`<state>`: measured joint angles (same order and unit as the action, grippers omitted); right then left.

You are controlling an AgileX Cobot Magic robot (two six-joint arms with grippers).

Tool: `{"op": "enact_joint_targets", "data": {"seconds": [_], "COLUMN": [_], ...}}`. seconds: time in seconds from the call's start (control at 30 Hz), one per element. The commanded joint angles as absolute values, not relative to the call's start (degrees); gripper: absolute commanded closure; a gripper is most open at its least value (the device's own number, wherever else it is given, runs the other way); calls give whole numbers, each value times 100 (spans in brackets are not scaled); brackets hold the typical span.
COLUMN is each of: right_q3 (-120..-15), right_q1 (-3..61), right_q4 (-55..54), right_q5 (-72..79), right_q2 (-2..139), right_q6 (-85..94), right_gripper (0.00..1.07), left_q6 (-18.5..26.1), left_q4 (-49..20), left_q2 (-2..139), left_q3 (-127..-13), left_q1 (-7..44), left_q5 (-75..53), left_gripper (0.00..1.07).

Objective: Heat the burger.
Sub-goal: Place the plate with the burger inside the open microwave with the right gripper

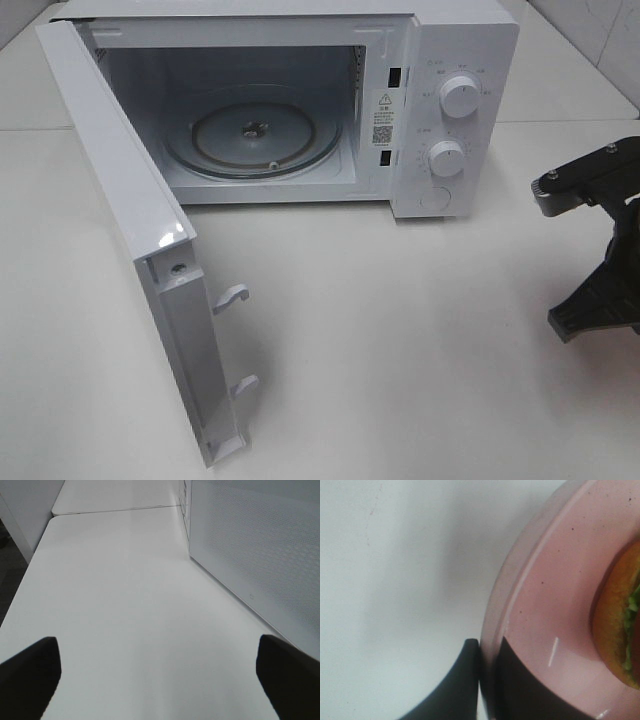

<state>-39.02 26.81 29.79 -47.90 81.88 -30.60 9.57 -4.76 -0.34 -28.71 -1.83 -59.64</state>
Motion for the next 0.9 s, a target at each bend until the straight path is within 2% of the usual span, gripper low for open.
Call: {"op": "enact_joint_targets", "data": {"seconds": [0.03, 0.27, 0.9], "right_q3": [-3764, -3615, -3564], "right_q1": [2687, 3123, 4962], "right_q4": [3260, 3277, 3495], "right_q5": [-4973, -5180, -5409], "right_q2": [7935, 7655, 7655], "right_q6": [-2888, -2830, -2418], "right_gripper": [107, 107, 107], "left_q6": [945, 945, 940], "left_q4": [-493, -493, -493], "left_q2": [-74, -74, -74], "left_q3": [-2853, -2853, -2853], "left_q1": [-195, -195, -195], "left_q5": [-5953, -5953, -5953], "left_gripper": [7, 7, 7]}}
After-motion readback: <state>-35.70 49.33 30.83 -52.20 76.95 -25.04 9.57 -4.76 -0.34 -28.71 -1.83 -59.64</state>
